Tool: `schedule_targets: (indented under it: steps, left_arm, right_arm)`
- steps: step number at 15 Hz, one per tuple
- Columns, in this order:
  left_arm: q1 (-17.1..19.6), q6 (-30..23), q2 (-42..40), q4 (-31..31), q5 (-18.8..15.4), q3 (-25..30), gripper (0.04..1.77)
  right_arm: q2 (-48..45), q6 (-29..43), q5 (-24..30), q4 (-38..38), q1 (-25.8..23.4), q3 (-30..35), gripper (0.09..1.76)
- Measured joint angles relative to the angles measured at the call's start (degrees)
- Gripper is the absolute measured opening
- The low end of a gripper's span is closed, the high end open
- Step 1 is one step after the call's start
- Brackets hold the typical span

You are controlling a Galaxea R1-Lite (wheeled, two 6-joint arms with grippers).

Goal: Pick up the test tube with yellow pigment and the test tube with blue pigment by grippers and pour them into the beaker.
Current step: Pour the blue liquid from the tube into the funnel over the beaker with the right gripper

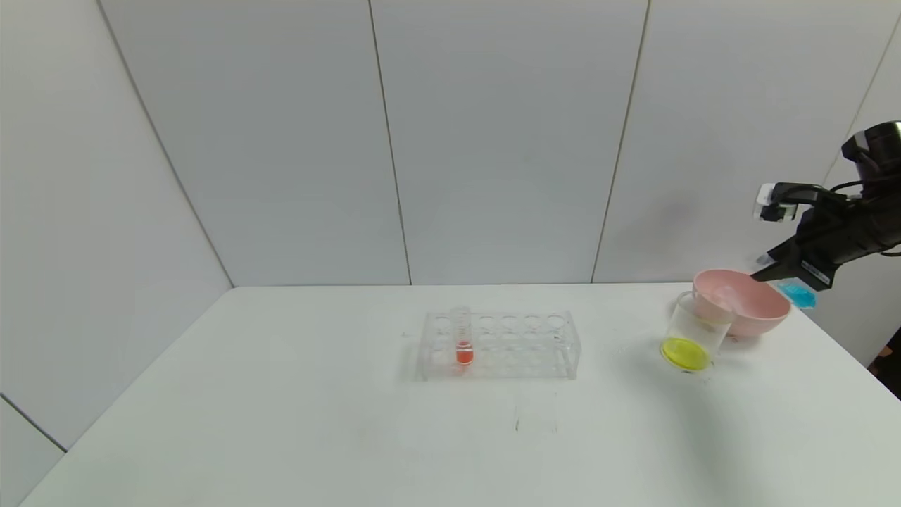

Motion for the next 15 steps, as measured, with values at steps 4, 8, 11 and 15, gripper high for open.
schedule_targets:
  steps: [4, 8, 11, 15]
  left_arm:
    - [0.0, 0.0, 0.0, 0.0, 0.0, 0.0, 1.76]
    - [0.0, 0.0, 0.0, 0.0, 0.0, 0.0, 1.76]
    - [0.0, 0.0, 0.0, 0.0, 0.0, 0.0, 1.76]
    - [0.0, 0.0, 0.0, 0.0, 0.0, 0.0, 1.76]
  right_arm:
    - [0.2, -0.6, -0.5, 0.1, 0.5, -0.2, 0.49]
    - [0.1, -2.9, -2.4, 2.9, 1.6, -0.2, 0.49]
    - [-0.4, -3.8, -3.1, 6.1, 2.6, -0.2, 0.49]
    - [-0.7, -5.3, -7.7, 7.8, 4.3, -0.2, 0.49]
